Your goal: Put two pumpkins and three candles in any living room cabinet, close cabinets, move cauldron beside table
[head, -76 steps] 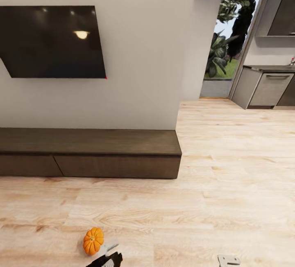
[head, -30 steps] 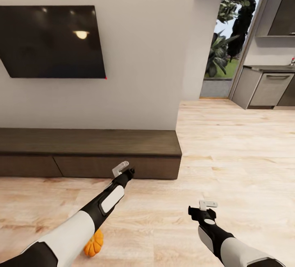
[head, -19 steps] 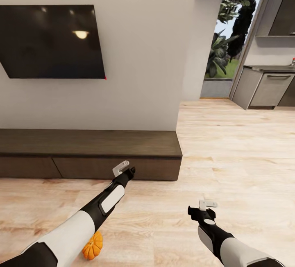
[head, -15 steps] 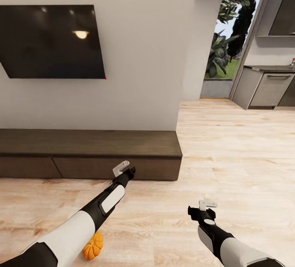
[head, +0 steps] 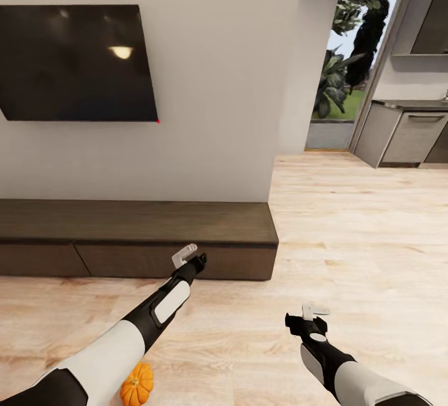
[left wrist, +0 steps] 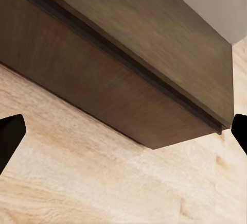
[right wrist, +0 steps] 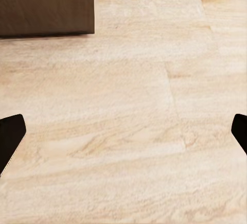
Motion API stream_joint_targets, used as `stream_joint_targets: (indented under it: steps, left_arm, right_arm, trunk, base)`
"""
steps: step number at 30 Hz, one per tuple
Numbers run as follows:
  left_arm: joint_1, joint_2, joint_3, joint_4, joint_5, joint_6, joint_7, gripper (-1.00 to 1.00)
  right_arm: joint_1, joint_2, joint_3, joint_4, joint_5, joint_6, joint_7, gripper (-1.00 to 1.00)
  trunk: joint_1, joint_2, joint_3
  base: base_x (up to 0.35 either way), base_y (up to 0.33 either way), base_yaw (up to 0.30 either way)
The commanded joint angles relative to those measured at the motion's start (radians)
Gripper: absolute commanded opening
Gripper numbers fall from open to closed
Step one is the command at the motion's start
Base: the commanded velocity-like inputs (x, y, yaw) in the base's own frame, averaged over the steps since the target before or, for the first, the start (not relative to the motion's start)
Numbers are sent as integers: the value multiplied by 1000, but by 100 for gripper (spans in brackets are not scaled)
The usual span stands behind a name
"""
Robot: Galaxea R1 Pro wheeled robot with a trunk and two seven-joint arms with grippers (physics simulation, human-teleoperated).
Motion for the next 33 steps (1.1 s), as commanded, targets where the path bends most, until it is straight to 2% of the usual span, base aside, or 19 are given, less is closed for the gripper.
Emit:
stream_joint_targets:
  steps: [1, 16, 25, 33]
  left_arm:
    - [0, 0, 0, 0, 0, 0, 0, 100]
    - [1, 0, 0, 1, 3, 0, 0, 100]
    - [2, -1, 0, 2, 3, 0, 1, 100]
    - [3, -5, 0, 4, 3, -1, 2, 100]
  right_arm:
    - [0, 0, 0, 0, 0, 0, 0, 100]
    - [0, 1, 1, 1, 1, 0, 0, 100]
    - [0, 2, 1, 1, 1, 0, 0, 100]
    - [0, 2, 1, 3, 0, 1, 0, 100]
  trunk:
    - [0, 0, 0]
    - [0, 0, 0]
    - [0, 0, 0]
    - [0, 0, 0]
  base:
    - [187, 0, 0]
    - [37, 0, 0]
    - [216, 0, 0]
    - [30, 0, 0]
